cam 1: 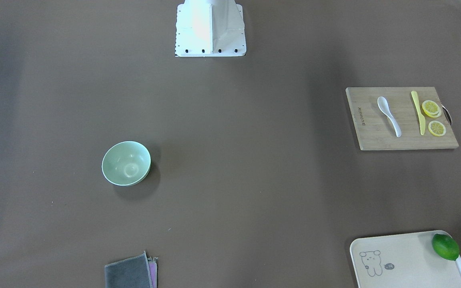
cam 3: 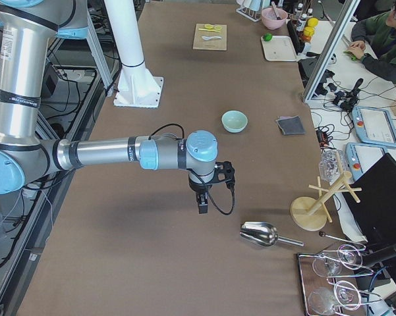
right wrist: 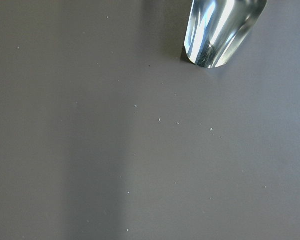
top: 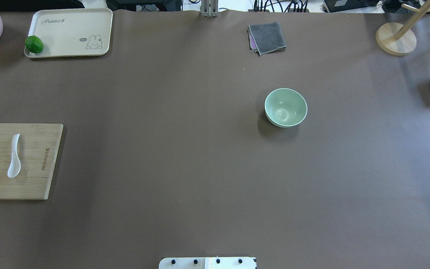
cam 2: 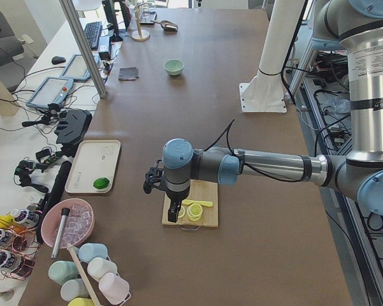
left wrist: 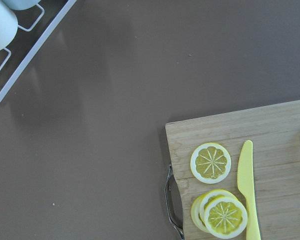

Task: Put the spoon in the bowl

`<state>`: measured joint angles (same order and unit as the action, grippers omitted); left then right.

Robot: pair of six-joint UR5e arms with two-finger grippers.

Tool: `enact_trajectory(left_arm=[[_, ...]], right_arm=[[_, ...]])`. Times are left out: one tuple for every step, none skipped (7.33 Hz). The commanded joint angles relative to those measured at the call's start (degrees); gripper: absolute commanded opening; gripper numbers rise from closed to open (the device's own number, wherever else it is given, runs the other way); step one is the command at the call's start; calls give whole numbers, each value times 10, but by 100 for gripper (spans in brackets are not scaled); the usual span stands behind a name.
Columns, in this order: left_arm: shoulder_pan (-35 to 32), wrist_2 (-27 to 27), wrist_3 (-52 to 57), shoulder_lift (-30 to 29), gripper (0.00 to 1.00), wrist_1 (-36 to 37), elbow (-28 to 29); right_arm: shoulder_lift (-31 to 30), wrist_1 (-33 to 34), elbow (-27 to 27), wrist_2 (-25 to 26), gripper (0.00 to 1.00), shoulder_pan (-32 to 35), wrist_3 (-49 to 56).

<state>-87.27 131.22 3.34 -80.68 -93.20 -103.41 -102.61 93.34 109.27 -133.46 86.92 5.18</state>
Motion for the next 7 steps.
enact_trajectory(left_arm=[[0,-1,6,1,98,-1,-5],[0,-1,6,2,98,-1,-8],[0,-3,6,1,98,-1,-7],[0,-6,6,0,98,-2,-7],[0,-6,2,-3,98,-3,-12],[0,-5,0,-9,98,-4,-31],[-2,-3,-1,-9,98,-19,-49]], right_arm=[[-1,0,0,0,100,0,1],[-2,0,0,0,100,-1,0],[-2,-3,0,-3,100,-1,3],[-2,-31,-1,-3,100,-1,4],[-4,-79,-2,-4,100,-1,0],[-4,-139,-1,-4,100,0,-3],[-2,-194,1,-3,100,3,-11]])
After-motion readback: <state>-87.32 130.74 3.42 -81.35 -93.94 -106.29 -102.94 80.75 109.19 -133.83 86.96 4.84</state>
